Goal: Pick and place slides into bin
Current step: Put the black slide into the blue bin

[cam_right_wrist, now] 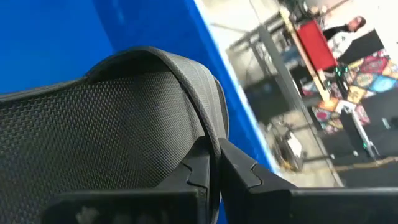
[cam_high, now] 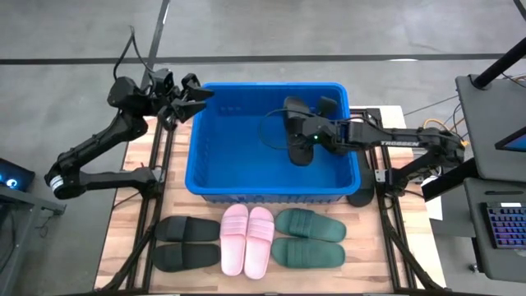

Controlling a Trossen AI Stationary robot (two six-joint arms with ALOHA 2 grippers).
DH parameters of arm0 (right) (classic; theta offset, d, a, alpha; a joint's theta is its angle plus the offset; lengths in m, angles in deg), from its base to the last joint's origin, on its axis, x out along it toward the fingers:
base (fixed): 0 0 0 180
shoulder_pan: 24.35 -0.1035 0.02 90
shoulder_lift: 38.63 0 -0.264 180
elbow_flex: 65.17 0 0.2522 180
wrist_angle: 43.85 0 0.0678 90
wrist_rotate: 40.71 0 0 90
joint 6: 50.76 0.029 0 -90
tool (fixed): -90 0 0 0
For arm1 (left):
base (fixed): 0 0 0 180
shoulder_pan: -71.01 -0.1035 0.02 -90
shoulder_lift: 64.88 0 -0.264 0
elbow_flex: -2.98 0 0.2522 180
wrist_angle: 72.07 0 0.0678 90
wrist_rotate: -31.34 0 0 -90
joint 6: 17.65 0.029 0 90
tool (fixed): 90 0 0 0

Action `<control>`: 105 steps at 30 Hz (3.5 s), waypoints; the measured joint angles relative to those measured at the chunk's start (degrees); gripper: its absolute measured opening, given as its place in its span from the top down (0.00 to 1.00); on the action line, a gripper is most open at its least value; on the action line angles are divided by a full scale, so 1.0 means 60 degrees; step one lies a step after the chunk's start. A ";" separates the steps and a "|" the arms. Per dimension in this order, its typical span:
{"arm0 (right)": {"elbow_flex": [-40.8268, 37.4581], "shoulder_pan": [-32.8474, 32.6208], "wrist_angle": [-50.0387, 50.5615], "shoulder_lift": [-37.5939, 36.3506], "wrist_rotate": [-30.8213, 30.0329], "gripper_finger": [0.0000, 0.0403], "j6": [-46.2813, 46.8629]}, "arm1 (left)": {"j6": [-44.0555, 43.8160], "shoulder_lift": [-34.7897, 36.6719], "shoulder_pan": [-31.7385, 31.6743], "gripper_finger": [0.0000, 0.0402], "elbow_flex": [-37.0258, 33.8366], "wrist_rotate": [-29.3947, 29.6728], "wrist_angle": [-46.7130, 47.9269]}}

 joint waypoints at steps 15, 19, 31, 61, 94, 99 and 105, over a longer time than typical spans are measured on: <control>-0.2765 0.1641 -0.2067 -0.0710 0.1142 0.98 -0.1430 | 0.0004 -0.0062 -0.0005 0.46 -0.0010 0.0311 -0.0011; -0.3076 0.2062 -0.2165 -0.0635 0.1104 0.98 -0.1576 | 0.0007 -0.0058 -0.0007 0.46 -0.0077 0.0500 -0.0013; -0.3584 0.2645 -0.3076 0.0205 0.1545 0.98 -0.2284 | 0.0004 -0.0164 -0.0007 0.46 -0.0113 0.0805 -0.0015; -0.3972 0.2970 -0.1822 0.0237 0.2485 0.98 -0.1163 | 0.0004 -0.0321 -0.0007 0.46 -0.0113 0.1013 -0.0016; -0.4391 0.3581 -0.3516 0.0773 0.2415 0.98 -0.2897 | 0.0004 -0.0645 -0.0006 0.46 -0.0113 0.1020 -0.0016; -0.4338 0.3575 -0.3676 0.1118 0.2449 0.98 -0.2821 | 0.0004 -0.0699 -0.0004 0.46 -0.0113 0.1024 -0.0018; -0.4329 0.3585 -0.3661 0.1076 0.2484 0.98 -0.2834 | 0.0000 -0.0725 -0.0005 0.46 -0.0106 0.1024 -0.0022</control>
